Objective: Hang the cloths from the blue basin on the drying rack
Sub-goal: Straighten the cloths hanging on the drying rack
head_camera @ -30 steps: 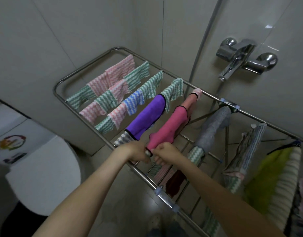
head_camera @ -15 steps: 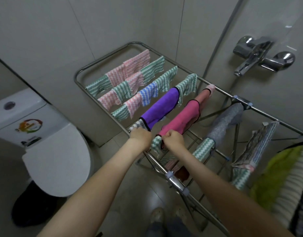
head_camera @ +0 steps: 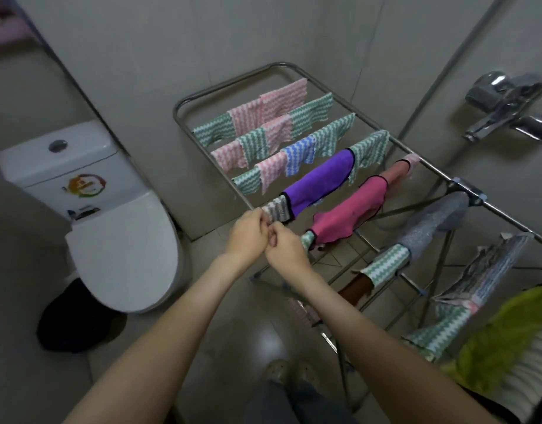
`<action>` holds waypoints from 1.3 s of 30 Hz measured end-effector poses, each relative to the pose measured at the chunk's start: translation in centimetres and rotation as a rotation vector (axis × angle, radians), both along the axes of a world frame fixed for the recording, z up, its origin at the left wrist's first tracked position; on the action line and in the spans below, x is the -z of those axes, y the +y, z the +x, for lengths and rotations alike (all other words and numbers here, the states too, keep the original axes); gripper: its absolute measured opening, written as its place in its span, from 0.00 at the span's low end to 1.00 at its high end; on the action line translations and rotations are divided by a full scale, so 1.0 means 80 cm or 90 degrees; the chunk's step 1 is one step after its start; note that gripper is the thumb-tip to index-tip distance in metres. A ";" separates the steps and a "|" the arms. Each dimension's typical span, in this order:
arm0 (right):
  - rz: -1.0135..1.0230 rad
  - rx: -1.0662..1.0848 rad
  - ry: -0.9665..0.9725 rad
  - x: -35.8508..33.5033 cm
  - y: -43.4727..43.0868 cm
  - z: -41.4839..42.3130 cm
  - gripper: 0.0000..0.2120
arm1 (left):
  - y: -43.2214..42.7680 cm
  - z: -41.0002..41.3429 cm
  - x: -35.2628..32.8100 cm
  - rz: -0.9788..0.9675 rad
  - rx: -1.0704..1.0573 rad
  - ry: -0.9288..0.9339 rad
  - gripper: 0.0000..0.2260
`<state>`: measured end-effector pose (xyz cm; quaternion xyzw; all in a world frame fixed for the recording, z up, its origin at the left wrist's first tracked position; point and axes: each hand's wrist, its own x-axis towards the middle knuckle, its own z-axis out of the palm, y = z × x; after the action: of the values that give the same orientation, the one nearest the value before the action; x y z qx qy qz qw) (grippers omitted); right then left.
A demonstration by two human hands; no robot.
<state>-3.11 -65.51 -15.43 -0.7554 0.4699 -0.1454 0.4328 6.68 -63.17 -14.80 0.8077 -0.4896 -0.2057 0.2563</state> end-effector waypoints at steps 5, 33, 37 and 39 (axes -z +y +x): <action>0.045 -0.066 -0.016 0.035 0.043 0.038 0.06 | 0.072 0.030 0.024 0.019 -0.112 0.031 0.08; 0.079 -0.073 0.113 0.600 0.036 0.121 0.03 | 0.099 0.109 0.575 0.119 -0.203 0.155 0.08; 0.091 -0.048 0.110 0.669 0.016 0.111 0.03 | 0.080 0.105 0.648 0.135 -0.186 0.165 0.09; 0.089 -0.053 0.118 0.708 0.003 0.103 0.01 | 0.067 0.102 0.689 0.140 -0.177 0.165 0.11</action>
<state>5.17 -65.26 -72.04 -0.7524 0.4855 -0.0238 0.4445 14.81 -57.82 -69.90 0.8573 -0.3110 -0.3228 0.2533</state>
